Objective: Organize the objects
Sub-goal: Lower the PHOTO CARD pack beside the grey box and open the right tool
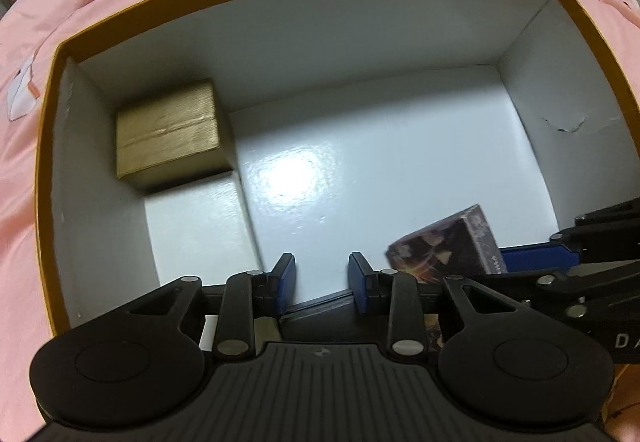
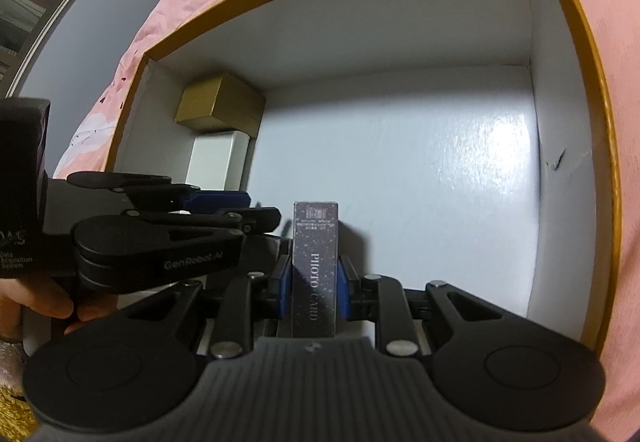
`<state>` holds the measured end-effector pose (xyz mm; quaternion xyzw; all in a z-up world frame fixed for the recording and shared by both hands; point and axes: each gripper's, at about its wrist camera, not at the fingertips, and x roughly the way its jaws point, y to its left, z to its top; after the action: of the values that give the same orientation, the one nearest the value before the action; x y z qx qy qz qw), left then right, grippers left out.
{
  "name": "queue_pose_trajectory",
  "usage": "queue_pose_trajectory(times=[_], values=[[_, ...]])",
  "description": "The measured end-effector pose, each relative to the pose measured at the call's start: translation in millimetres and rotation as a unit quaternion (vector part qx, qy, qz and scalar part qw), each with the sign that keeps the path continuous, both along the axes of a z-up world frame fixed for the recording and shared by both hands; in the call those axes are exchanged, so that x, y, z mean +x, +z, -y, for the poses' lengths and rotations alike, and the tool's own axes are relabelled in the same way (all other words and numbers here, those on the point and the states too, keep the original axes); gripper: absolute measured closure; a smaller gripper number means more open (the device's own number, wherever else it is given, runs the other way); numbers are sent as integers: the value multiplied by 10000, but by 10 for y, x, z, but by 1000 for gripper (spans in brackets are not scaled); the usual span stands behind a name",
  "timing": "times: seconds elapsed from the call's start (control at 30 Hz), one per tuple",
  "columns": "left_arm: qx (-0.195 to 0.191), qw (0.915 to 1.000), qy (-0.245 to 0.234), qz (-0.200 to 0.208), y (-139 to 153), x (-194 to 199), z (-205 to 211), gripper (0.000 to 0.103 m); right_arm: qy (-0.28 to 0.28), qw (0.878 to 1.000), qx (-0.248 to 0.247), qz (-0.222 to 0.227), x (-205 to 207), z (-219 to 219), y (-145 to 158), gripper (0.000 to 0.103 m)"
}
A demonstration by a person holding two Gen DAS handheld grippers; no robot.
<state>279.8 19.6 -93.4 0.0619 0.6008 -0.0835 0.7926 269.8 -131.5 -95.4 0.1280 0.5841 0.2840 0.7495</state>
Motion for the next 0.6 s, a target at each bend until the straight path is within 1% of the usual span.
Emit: queue_pose_trajectory(times=[0.1, 0.2, 0.27, 0.37, 0.43, 0.47, 0.6], values=[[-84, 9999, 90, 41, -24, -27, -38, 65, 51, 9999, -116, 25, 0, -21, 9, 78], [-85, 9999, 121, 90, -19, -58, -52, 65, 209, 9978, -556, 282, -39, -75, 48, 71], [-108, 9998, 152, 107, -15, -72, -66, 65, 312, 9952, -827, 426, -59, -85, 63, 69], [-142, 9995, 214, 159, -1, -96, -89, 65, 449, 9921, -1069, 473, -57, -115, 51, 66], [-198, 9993, 214, 216, 25, -137, -98, 65, 560, 9893, -1250, 510, -65, -132, 42, 66], [-220, 9993, 206, 227, 36, -159, -101, 65, 588, 9882, -1320, 516, -71, -144, 37, 61], [-278, 9991, 170, 252, 94, -207, -115, 65, 669, 9872, -1376, 459, -82, -145, 20, 62]])
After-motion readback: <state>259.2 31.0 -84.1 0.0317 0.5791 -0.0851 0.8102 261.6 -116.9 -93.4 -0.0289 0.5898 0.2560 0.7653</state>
